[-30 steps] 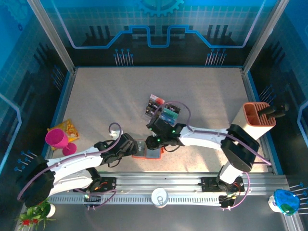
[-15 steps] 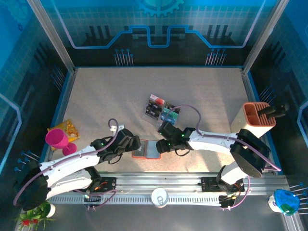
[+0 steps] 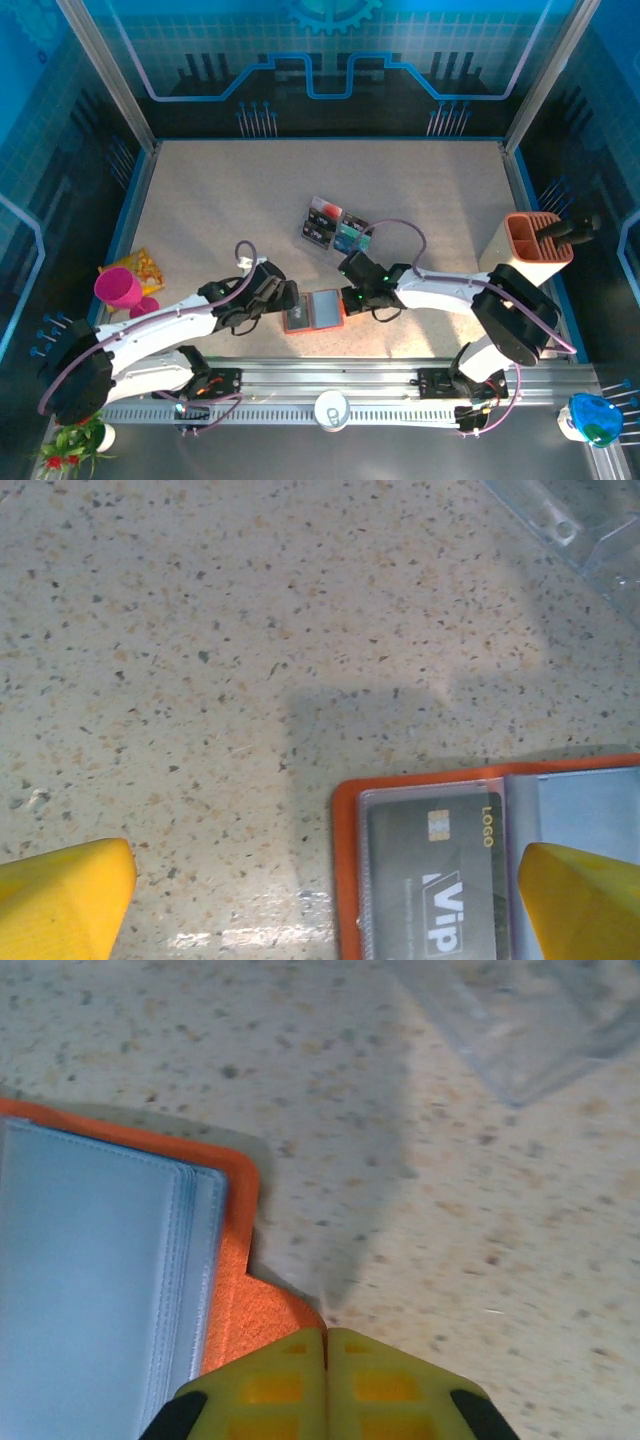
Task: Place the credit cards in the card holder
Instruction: Insert the credit card into the card slot, then flip over the card slot in the card holder.
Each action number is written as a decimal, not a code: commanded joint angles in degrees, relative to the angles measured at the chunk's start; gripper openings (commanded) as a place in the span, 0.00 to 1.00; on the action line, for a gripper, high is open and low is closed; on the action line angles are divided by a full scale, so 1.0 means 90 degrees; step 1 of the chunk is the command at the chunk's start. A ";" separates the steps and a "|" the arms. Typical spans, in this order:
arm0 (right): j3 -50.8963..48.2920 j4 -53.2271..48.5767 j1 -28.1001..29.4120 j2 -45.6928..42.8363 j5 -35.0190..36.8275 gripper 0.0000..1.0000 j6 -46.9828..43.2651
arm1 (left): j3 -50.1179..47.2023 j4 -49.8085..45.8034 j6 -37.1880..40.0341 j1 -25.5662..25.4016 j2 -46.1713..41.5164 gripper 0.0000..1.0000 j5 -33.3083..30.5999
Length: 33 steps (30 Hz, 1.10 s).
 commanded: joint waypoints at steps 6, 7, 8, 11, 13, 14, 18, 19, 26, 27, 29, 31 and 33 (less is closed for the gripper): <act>-0.0441 0.0021 -0.0190 -0.0580 -0.0155 0.05 0.0135 | 0.0525 0.0349 0.0285 -0.0018 0.0502 0.99 0.0366; -0.0501 0.0045 -0.0189 -0.0657 -0.0192 0.05 0.0178 | 0.0576 0.0361 0.0299 -0.0044 0.0560 0.99 0.0391; -0.0582 0.0064 -0.0163 -0.0756 -0.0202 0.06 0.0235 | 0.0636 0.0364 0.0315 -0.0078 0.0620 0.99 0.0409; -0.0813 0.0208 -0.0152 -0.0984 -0.0270 0.15 0.0403 | 0.0746 0.0426 0.0327 -0.0195 0.0776 0.99 0.0435; -0.0853 0.0199 -0.0151 -0.1138 -0.0264 0.32 0.0429 | 0.0769 0.0475 0.0313 -0.0254 0.0872 0.99 0.0446; -0.0834 0.0178 -0.0151 -0.1227 -0.0245 0.34 0.0429 | 0.0780 0.0500 0.0298 -0.0293 0.0913 0.99 0.0445; -0.0614 -0.0055 -0.0181 -0.1578 -0.0170 0.30 0.0338 | 0.0751 0.0596 0.0203 -0.0483 0.1028 0.99 0.0440; -0.0556 -0.0077 -0.0187 -0.1625 -0.0190 0.28 0.0297 | 0.0728 0.0626 0.0173 -0.0524 0.1052 0.99 0.0437; -0.0107 0.0032 -0.0251 -0.1197 -0.0515 0.12 0.0126 | 0.0623 0.0831 0.0022 -0.0825 0.1258 0.99 0.0395; -0.0075 0.0100 -0.0257 -0.1063 -0.0588 0.11 0.0134 | 0.0620 0.0859 0.0044 -0.0859 0.1297 0.99 0.0395; -0.0023 0.0197 -0.0248 -0.0845 -0.0660 0.09 0.0121 | 0.0622 0.0888 0.0090 -0.0929 0.1347 0.99 0.0363; 0.0005 0.0280 -0.0253 -0.0648 -0.0684 0.07 0.0126 | 0.0623 0.0919 0.0137 -0.0985 0.1378 0.99 0.0324; 0.0016 0.0356 -0.0268 -0.0483 -0.0725 0.05 0.0116 | 0.0618 0.0929 0.0177 -0.1018 0.1417 0.99 0.0319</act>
